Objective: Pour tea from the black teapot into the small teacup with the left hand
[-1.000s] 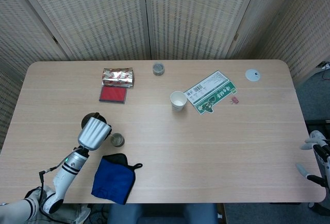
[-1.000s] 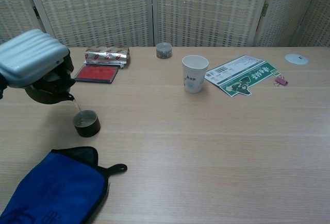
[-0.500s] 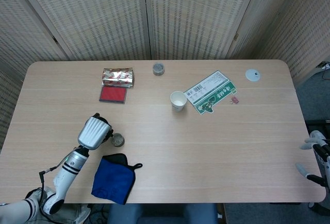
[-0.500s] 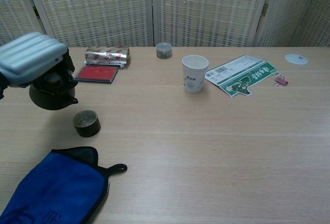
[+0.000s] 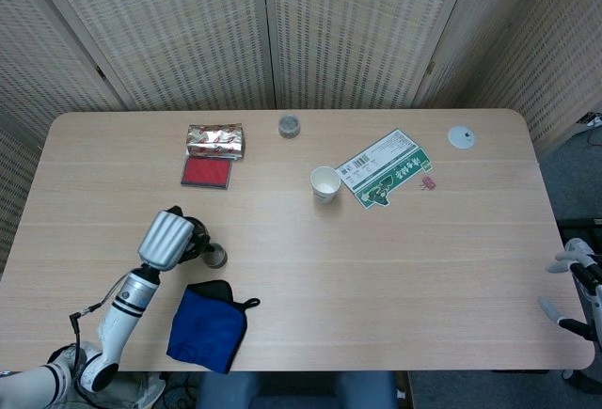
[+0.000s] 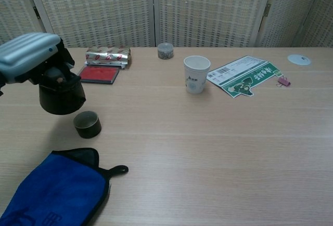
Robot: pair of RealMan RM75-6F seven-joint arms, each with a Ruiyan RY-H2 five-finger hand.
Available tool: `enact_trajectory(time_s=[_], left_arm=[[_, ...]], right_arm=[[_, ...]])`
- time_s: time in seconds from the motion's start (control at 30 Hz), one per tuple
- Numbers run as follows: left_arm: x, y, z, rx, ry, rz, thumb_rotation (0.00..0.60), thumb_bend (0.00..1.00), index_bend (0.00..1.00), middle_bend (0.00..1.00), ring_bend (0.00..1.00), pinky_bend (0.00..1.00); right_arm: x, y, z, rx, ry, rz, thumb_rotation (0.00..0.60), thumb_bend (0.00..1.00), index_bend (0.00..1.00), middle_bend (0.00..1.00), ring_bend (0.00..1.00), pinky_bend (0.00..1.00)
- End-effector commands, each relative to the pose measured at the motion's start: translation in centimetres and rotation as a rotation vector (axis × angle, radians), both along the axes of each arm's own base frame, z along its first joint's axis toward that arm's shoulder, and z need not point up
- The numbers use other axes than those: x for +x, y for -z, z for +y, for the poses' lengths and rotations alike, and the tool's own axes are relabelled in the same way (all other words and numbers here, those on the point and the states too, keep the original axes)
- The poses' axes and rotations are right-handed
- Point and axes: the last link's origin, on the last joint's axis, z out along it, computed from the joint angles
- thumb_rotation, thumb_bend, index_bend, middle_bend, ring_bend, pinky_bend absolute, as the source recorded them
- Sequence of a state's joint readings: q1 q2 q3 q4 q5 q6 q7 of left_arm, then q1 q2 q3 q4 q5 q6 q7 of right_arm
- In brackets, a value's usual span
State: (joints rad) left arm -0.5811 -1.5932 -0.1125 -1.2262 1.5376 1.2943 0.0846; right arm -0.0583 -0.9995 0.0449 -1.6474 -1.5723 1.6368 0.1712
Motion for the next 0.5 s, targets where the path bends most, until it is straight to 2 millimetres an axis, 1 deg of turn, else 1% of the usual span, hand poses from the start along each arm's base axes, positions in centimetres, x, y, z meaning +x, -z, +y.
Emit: enact_trajectory(time_s=[0.03, 0.17, 0.27, 0.37, 0.5], left_arm=[[-0.04, -0.06, -0.02, -0.028, -0.020, -0.093, 0.599, 0.41, 1.00, 1.00, 0.96, 0.54], [-0.07, -0.12, 0.02, -0.068, -0.066, -0.190, 0.593, 0.40, 1.00, 1.00, 0.95, 0.54], [-0.14, -0.26, 0.15, -0.101, -0.109, -0.255, 0.571, 0.40, 1.00, 1.00, 0.95, 0.54], [-0.27, -0.48, 0.34, -0.124, -0.148, -0.292, 0.545, 0.40, 1.00, 1.00, 0.95, 0.54], [-0.60, -0.88, 0.61, -0.130, -0.180, -0.315, 0.524, 0.40, 1.00, 1.00, 0.95, 0.54]], right_arm=[[0.00, 0.01, 0.00, 0.000, 0.000, 0.000, 0.600, 0.14, 0.42, 0.33, 0.27, 0.27], [0.00, 0.02, 0.00, 0.000, 0.001, 0.000, 0.600, 0.14, 0.42, 0.33, 0.27, 0.27], [0.01, 0.03, 0.00, 0.001, 0.002, 0.001, 0.600, 0.14, 0.42, 0.33, 0.27, 0.27], [0.04, 0.03, -0.06, 0.001, 0.001, 0.001, 0.600, 0.14, 0.42, 0.33, 0.27, 0.27], [0.05, 0.09, -0.10, 0.003, 0.001, 0.001, 0.600, 0.14, 0.42, 0.33, 0.27, 0.27]])
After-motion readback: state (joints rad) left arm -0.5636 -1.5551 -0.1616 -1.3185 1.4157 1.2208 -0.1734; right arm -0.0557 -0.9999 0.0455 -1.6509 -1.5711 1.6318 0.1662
